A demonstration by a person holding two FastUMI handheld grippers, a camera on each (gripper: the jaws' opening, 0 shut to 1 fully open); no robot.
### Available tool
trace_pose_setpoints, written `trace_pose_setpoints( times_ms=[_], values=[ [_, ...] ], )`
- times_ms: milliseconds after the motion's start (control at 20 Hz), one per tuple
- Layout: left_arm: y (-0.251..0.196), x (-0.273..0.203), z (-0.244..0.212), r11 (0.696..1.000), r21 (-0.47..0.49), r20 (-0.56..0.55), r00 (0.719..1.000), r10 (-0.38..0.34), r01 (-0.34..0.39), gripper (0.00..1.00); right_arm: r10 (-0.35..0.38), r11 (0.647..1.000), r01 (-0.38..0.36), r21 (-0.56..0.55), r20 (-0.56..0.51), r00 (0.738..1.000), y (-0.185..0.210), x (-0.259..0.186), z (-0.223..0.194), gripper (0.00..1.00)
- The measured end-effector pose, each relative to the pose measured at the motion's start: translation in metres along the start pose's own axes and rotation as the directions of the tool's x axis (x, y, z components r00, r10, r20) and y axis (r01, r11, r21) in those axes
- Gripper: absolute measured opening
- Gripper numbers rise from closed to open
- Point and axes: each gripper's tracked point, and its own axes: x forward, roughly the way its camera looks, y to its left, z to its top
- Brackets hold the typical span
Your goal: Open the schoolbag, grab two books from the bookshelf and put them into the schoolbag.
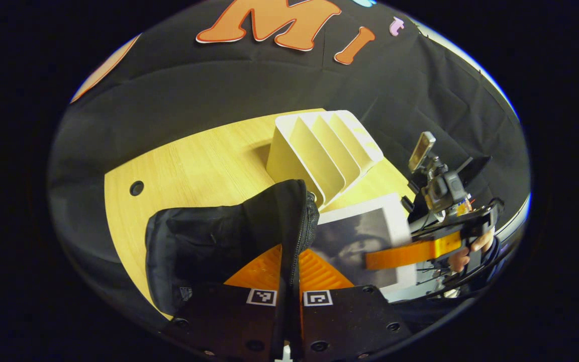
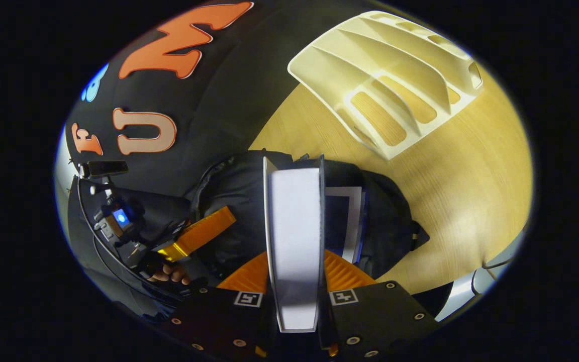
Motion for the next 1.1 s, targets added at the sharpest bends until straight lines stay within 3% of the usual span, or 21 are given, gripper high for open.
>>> trace_pose_setpoints(
  times_ms=[900,950,1000,1050,1100],
  values=[
    [-0.046,0.013,-0.003,0.996,0.044,0.002,0.997,-0.08,0.08,0.06,0.173,0.974,-0.184,0.133,0.09,0.981,0.01,0.123,0.001,0.33],
    [-0.044,0.012,-0.003,0.996,0.043,0.005,0.997,-0.073,0.073,0.05,0.174,0.974,-0.183,0.131,0.075,0.982,0.011,0.127,-0.003,0.33],
    [-0.04,0.011,-0.004,0.997,0.033,0.008,0.998,-0.067,0.066,0.05,0.173,0.975,-0.179,0.131,0.053,0.983,0.012,0.126,-0.007,0.42],
    [-0.04,0.01,-0.004,0.998,0.028,0.013,0.998,-0.062,0.062,0.06,0.154,0.98,-0.156,0.125,0.025,0.988,0.01,0.128,-0.01,0.35],
    [-0.035,0.009,-0.002,0.999,0.023,0.025,0.999,-0.045,0.044,0.06,0.092,0.99,-0.092,0.104,0.01,0.996,0.001,0.128,-0.01,0.39]
  ],
)
